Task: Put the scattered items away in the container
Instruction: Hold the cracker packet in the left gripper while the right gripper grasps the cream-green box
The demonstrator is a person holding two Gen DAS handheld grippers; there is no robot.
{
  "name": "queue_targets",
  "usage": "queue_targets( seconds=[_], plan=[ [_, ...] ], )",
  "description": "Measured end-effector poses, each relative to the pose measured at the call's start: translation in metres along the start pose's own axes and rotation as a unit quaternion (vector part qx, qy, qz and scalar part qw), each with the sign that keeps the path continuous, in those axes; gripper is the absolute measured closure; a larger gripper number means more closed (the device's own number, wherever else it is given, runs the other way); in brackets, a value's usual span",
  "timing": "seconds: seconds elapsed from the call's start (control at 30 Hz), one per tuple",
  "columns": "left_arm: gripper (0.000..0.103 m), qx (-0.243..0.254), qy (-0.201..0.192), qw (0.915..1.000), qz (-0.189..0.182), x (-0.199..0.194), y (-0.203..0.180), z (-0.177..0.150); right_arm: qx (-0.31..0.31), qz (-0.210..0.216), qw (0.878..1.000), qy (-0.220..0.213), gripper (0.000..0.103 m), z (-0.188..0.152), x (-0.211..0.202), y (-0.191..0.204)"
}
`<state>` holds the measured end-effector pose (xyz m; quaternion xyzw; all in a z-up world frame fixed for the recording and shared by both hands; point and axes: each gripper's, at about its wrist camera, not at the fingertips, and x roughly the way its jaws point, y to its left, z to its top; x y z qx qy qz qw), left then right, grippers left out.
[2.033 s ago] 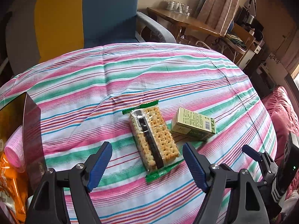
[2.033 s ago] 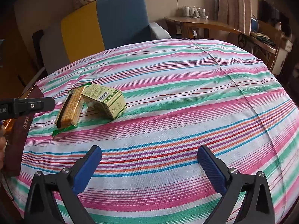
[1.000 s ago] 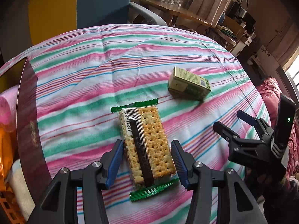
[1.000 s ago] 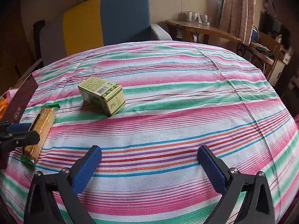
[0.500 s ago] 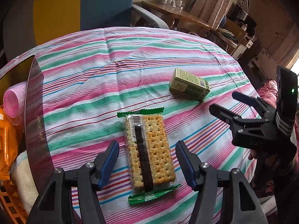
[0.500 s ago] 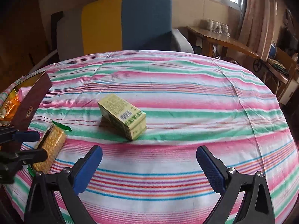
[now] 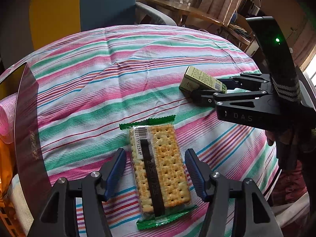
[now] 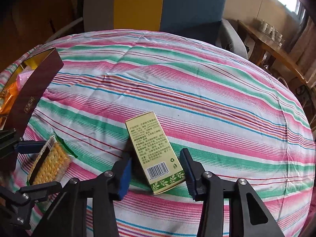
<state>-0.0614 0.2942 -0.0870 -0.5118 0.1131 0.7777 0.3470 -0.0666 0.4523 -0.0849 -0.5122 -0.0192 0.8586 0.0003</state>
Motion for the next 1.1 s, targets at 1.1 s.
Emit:
queue_targets(
  seconds=[1.1],
  plan=[
    [0.041,0.034,-0.006,0.9993,-0.009,-0.017,-0.03,-0.034,0.138,0.004,0.988,-0.065,0.036,-0.081,-0.046,0.009]
  ],
)
